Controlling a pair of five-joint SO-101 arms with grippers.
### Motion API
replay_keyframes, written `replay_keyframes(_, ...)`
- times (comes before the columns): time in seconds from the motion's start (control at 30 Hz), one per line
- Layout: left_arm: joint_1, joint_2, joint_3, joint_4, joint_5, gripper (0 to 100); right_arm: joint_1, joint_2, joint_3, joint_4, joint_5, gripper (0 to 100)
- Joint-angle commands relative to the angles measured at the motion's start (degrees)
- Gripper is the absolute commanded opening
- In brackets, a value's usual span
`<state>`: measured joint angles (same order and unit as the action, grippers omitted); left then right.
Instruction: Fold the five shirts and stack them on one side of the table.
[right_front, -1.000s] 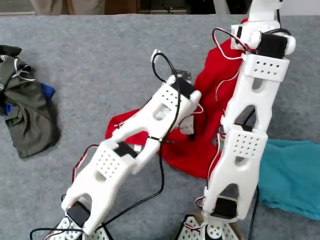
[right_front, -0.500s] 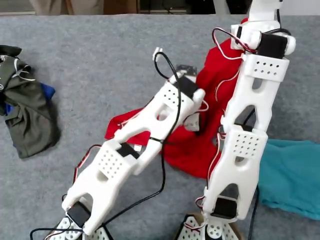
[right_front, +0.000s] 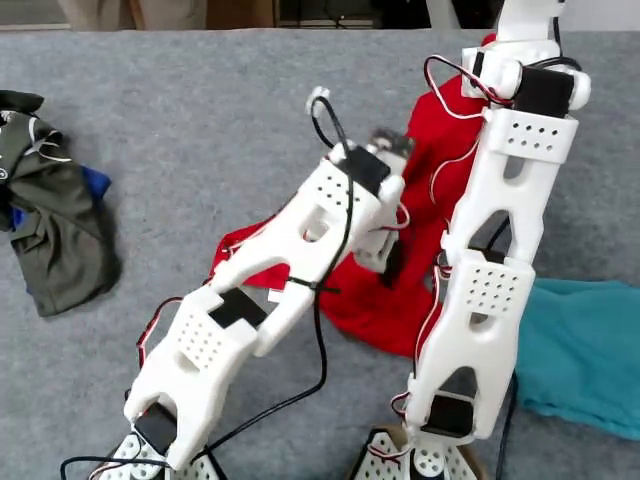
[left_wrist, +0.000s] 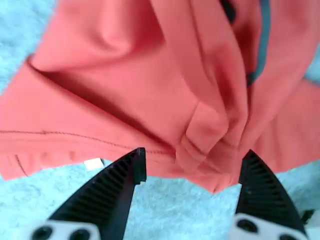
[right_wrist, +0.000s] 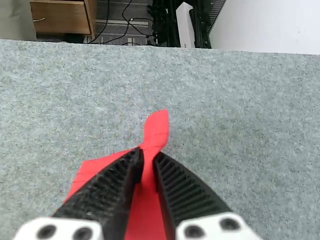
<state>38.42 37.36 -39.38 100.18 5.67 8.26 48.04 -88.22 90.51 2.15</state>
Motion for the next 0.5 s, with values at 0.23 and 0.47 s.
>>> replay_keyframes(0.23, 1.1, -3.6, 2.8, 0.4, -1.7, 31, 1.2, -0.3, 0.3, -1.5, 0.4, 0.5)
replay_keyframes(0.47, 0.7, -3.6, 3.3, -1.7, -9.1, 31, 1.2, -0.3, 0.3, -1.5, 0.4, 0.5)
